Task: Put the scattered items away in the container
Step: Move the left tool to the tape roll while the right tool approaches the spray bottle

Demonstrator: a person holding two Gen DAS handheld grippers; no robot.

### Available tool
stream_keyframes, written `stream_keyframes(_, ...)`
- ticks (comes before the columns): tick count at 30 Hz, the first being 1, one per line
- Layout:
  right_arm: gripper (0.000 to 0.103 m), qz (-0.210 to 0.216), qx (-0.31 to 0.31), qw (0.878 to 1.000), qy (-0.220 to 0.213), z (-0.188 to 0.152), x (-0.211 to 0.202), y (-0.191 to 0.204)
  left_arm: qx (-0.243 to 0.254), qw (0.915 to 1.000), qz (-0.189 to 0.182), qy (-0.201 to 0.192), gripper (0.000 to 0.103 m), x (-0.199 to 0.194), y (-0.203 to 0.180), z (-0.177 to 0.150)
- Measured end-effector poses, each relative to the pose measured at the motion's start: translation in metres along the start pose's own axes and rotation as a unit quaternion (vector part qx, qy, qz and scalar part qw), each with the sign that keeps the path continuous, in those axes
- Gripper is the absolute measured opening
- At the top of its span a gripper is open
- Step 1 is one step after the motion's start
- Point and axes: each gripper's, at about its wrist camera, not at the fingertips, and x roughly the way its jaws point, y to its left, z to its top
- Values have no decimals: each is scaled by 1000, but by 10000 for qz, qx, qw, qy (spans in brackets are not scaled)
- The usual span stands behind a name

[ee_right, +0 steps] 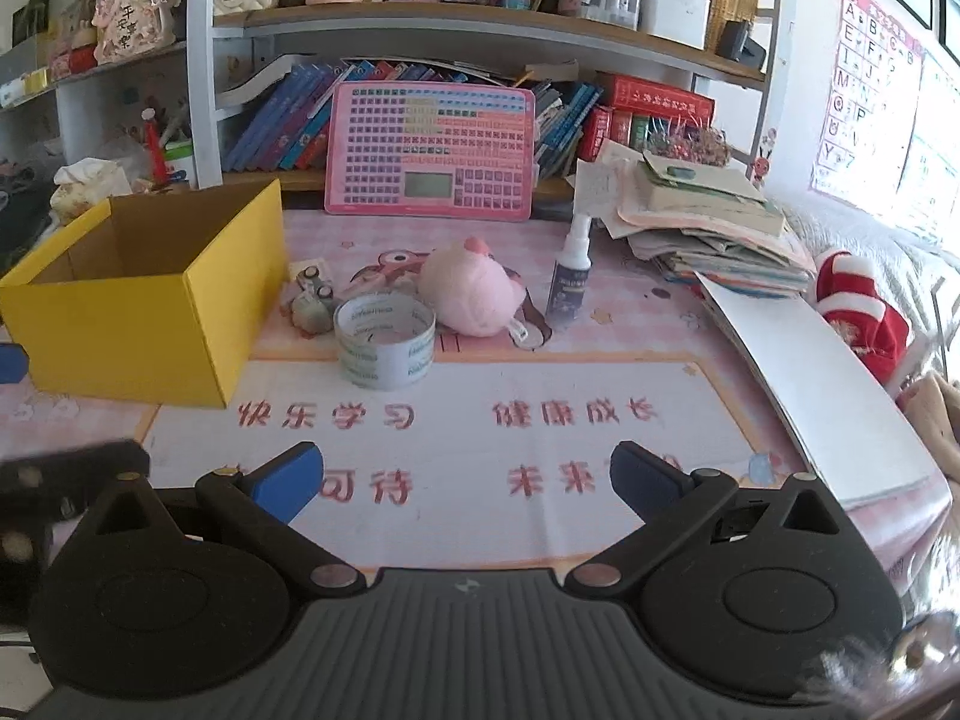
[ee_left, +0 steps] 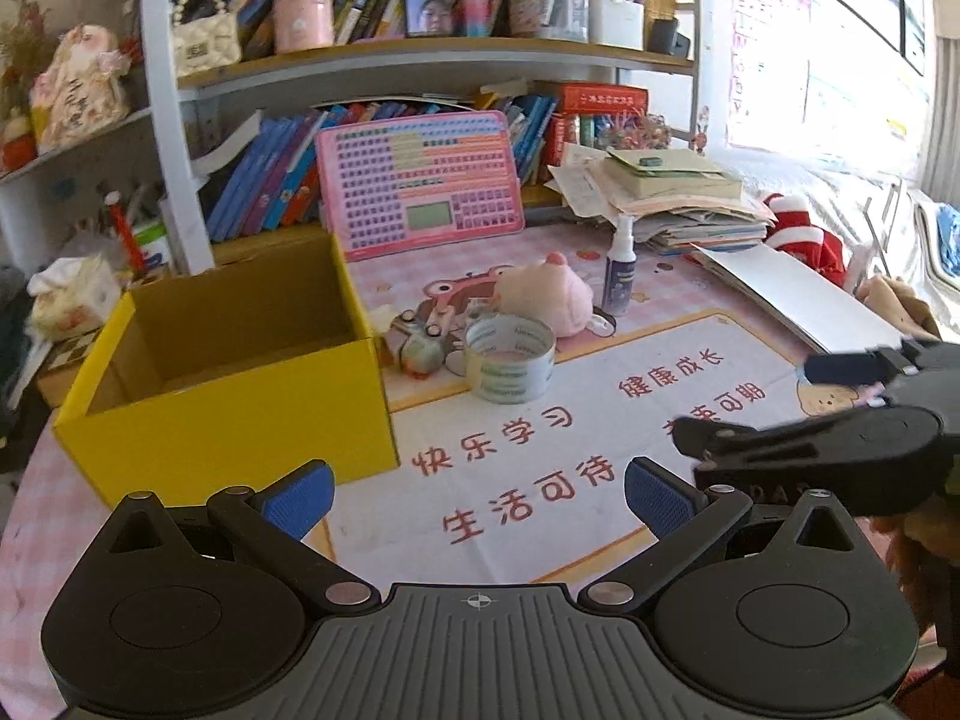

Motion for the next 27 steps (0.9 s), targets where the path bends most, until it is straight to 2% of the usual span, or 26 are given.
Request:
stream_keyframes(6, 102, 59, 200, 9997, -90, 20, 23, -14, 198, 9997, -172, 34, 103, 22, -6, 13)
stream_keyframes(15, 101, 72, 415, 9991, 105, 42, 64, -36, 346, 9988, -260, 239, 103, 69, -9, 39)
stream_keyframes(21, 90, -11, 579, 9980, 244, 54, 90, -62, 473, 9979, -269, 340, 103, 95, -19, 54)
stream_keyframes(27, 87, 104, 559, 9980, 257, 69, 119, -80, 620, 9971, -103, 427, 103, 126, -28, 72)
